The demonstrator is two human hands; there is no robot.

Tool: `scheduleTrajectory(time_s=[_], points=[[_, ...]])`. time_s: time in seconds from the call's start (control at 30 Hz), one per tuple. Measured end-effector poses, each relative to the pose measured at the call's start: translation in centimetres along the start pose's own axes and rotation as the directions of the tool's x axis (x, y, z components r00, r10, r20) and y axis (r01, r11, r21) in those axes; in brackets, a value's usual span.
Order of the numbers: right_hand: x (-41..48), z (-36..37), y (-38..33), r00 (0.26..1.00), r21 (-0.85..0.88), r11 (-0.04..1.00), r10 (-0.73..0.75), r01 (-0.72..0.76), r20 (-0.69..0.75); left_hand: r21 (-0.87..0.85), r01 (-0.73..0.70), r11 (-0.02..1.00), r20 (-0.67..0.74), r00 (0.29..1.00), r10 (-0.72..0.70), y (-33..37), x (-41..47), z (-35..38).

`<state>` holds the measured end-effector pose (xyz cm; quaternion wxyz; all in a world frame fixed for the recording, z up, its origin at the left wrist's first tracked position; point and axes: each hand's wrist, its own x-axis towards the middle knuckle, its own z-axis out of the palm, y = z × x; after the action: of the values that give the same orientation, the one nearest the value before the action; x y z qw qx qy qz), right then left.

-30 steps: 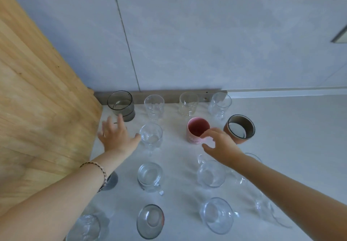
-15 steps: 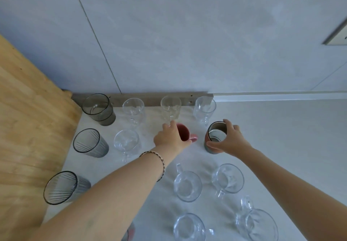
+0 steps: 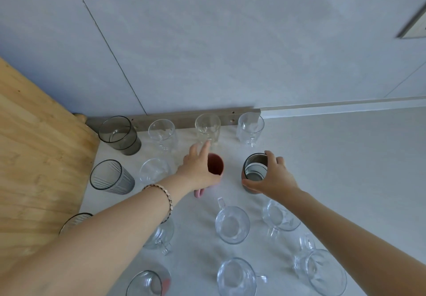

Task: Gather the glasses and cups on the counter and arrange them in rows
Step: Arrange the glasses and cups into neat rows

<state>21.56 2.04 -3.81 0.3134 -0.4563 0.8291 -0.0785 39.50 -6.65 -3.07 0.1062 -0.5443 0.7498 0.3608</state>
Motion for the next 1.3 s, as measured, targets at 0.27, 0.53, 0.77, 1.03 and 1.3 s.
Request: scheduleTrajectory(time_s=[0.27,0.53,0.77,1.03,1.3], points=[[1.5,0.2,-1.4,0.996,0.024,0.999,0.047,-0.046,-0.080,-0.371,0.133,0.919,-0.178,0.961,-0.211,0.3,0.3,2.1],[1.7,-0.1,-1.1,0.996,-0.008,0.998,0.069,-0.069,-0.062,-0.532,0.256,0.807,-0.230,0.873,-0.429,2.4,0.5,3.5],[1.4,-0.6,-1.2,0.997,-0.016,0.997,0.080,-0.080,-0.007,-0.555,0.250,0.794,-0.227,0.872,-0.433,3.0,0.1,3.5],[-4.1,-0.7,-5.4,0.956,-0.076,0.961,-0.274,0.267,-0.105,-0.112,0.098,0.989,-0.377,0.917,-0.133,-1.1,-7.1,-0.3],[-10.5,7.6,-13.4,0.896,-0.146,0.910,-0.337,0.389,0.288,0.040,0.248,0.968,-0.521,0.832,-0.191,-15.0,-14.3,-1.8]])
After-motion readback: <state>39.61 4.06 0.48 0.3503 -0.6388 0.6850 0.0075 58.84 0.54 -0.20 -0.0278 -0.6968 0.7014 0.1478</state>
